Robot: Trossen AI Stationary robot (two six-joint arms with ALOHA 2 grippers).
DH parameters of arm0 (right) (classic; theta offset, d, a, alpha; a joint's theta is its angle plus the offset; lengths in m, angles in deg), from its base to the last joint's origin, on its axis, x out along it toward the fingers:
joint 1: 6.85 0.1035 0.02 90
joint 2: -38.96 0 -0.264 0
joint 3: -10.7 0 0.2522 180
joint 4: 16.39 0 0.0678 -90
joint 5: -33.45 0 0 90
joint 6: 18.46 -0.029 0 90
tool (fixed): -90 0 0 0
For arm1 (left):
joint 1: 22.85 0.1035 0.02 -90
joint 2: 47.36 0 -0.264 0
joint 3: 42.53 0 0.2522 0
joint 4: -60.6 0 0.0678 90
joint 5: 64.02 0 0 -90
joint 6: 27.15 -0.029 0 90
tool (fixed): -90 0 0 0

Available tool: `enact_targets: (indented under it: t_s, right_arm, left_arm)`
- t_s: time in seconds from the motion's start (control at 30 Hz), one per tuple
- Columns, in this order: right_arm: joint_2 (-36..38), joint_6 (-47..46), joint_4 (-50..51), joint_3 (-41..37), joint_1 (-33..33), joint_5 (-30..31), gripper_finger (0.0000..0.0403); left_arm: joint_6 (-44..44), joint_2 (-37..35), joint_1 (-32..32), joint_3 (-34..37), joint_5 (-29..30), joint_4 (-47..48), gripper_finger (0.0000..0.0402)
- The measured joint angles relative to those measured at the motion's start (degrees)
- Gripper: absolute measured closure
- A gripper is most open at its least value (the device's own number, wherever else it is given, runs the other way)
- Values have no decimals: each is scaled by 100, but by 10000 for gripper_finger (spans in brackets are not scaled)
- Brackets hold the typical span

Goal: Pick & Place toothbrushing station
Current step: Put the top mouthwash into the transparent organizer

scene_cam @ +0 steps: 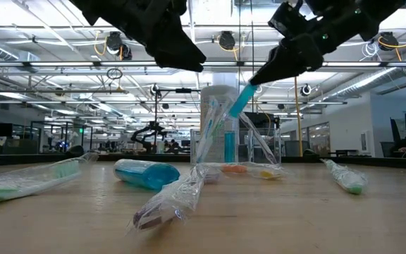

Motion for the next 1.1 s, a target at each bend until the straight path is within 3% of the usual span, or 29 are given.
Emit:
enact_targets:
  t_s: [0.37,0.5,0.67,0.9,1.1]
  right_arm:
    - [2,282,215,0,-705,-24,305]
    - [4,396,278,78,-803,-501,306]
    - [6,33,1191,835,-620,-103,306]
    - [-13,542,2457,1932,-515,-37,306]
    - [-619,306,3650,2711,-699,-747,306]
  left_arm:
    - [633,0,0,2,-7,78,151]
    - [654,0,0,4,-9,125,151]
    - [672,0,0,7,-11,120,145]
    - [380,0,0,7,-10,196,146]
    - [67,-97,32,11,4,344,146]
